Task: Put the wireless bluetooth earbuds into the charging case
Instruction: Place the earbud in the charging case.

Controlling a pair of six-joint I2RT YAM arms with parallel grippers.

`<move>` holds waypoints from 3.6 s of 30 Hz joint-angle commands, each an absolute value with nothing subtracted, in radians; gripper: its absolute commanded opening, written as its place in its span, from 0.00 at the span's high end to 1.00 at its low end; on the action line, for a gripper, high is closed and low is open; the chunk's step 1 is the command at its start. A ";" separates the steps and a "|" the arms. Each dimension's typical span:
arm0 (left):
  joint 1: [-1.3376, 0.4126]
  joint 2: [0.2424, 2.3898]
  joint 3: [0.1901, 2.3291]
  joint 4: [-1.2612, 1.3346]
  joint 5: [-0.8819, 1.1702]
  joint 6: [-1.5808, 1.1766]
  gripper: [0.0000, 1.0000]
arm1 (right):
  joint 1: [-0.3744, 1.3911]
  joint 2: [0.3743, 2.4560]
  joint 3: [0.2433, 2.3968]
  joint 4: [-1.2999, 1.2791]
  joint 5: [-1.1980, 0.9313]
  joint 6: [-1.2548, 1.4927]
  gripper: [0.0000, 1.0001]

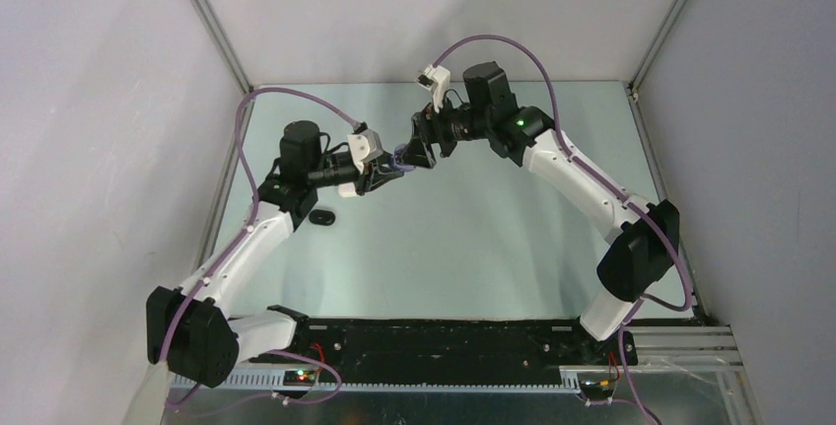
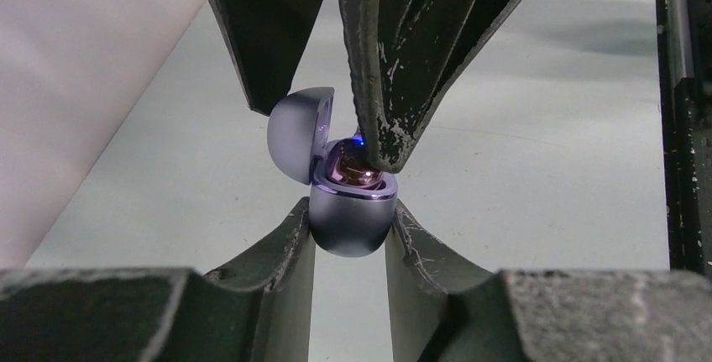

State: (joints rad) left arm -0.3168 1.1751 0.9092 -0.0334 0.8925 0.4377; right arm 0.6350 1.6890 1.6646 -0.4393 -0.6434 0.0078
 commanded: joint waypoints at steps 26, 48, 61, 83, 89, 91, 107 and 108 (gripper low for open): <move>-0.328 1.165 0.939 -0.046 0.879 0.506 1.00 | 0.574 1.699 1.734 -0.433 -0.708 0.068 0.21; -0.311 1.186 0.934 0.046 0.897 0.360 1.00 | 0.580 1.681 1.730 -0.456 -0.654 0.003 0.26; -0.304 1.204 0.952 0.046 0.896 0.291 1.00 | 0.519 1.611 1.717 -0.474 -0.801 -0.032 0.42; -0.278 1.244 0.952 0.208 1.032 0.058 1.00 | 0.546 1.691 1.719 -0.457 -0.985 -0.070 0.68; -0.278 1.244 0.951 0.209 1.036 0.062 1.00 | 0.560 1.704 1.722 -0.438 -0.983 -0.066 0.69; -0.278 1.245 0.951 0.206 1.035 0.064 1.00 | 0.565 1.709 1.727 -0.426 -0.988 -0.057 0.69; -0.278 1.247 0.957 0.191 1.040 0.087 1.00 | 0.578 1.735 1.749 -0.418 -0.928 -0.054 0.75; -0.279 1.247 0.958 0.189 1.040 0.090 1.00 | 0.578 1.733 1.751 -0.418 -0.923 -0.058 0.80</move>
